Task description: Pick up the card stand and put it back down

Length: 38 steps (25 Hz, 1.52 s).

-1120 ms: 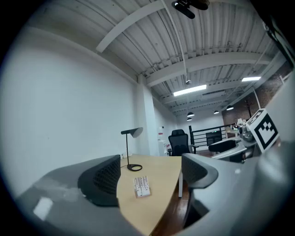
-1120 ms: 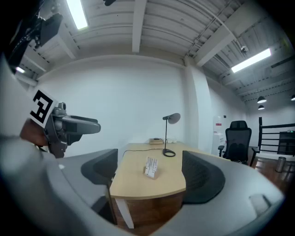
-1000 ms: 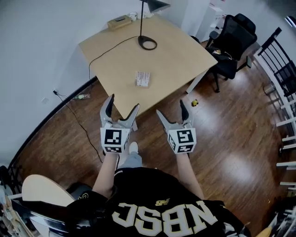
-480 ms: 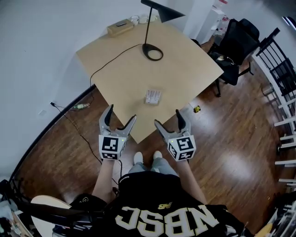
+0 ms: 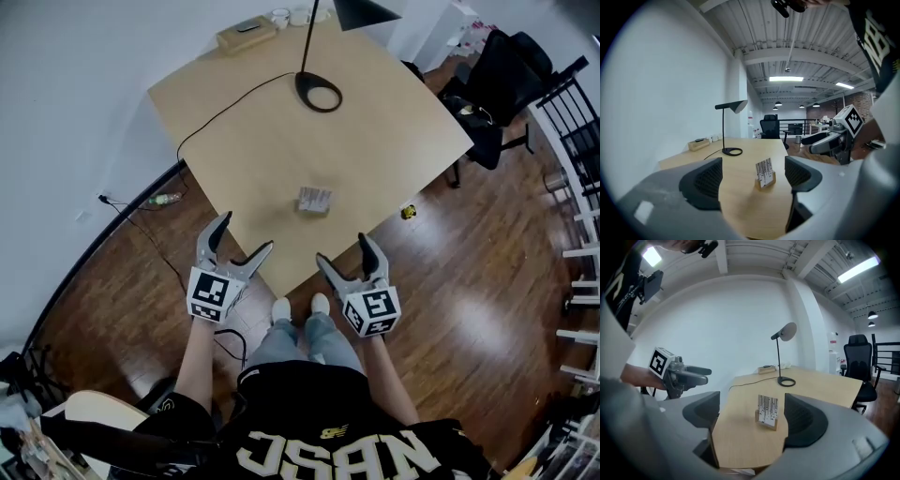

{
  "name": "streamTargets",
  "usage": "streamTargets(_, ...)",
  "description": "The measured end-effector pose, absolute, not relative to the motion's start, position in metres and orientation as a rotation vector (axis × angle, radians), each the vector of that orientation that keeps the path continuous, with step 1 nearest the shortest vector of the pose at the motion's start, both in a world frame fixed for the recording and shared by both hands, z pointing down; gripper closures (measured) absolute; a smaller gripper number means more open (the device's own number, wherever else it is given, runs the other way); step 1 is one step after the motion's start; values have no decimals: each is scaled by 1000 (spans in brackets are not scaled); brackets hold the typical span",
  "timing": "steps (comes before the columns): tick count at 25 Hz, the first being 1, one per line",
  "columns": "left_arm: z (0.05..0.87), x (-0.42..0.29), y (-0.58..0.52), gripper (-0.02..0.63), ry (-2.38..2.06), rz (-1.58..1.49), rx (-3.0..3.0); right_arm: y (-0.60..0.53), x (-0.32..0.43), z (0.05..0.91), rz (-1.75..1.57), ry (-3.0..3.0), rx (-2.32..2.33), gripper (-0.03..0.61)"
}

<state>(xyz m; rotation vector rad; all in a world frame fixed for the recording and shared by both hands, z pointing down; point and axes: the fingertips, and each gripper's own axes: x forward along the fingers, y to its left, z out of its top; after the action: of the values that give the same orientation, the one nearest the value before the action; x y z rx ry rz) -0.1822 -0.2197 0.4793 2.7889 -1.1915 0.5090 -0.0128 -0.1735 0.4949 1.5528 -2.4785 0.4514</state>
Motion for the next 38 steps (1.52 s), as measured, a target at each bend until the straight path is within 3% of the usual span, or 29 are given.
streamTargets(10, 578, -193, -271, 176, -933, 962, 2800, -169, 3, 567, 563, -2408, 1516, 149)
streamTargets(24, 694, -40, -325, 196, -548, 1015, 2824, -155, 48, 622, 696, -2340, 1581, 149)
streamTargets(25, 697, -33, -324, 231, -517, 1034, 2829, -156, 52, 623, 698, -2335, 1587, 149)
streamTargets(27, 701, -21, -318, 375, -447, 1069, 2849, -158, 58, 622, 693, -2332, 1597, 149)
streamTargets(30, 698, -8, -301, 484, -392, 1063, 2888, -163, 64, 611, 671, -2348, 1604, 149)
streamTargets(38, 581, 2, -285, 500, -630, 778, 2920, -186, 60, 531, 555, -2458, 1616, 149)
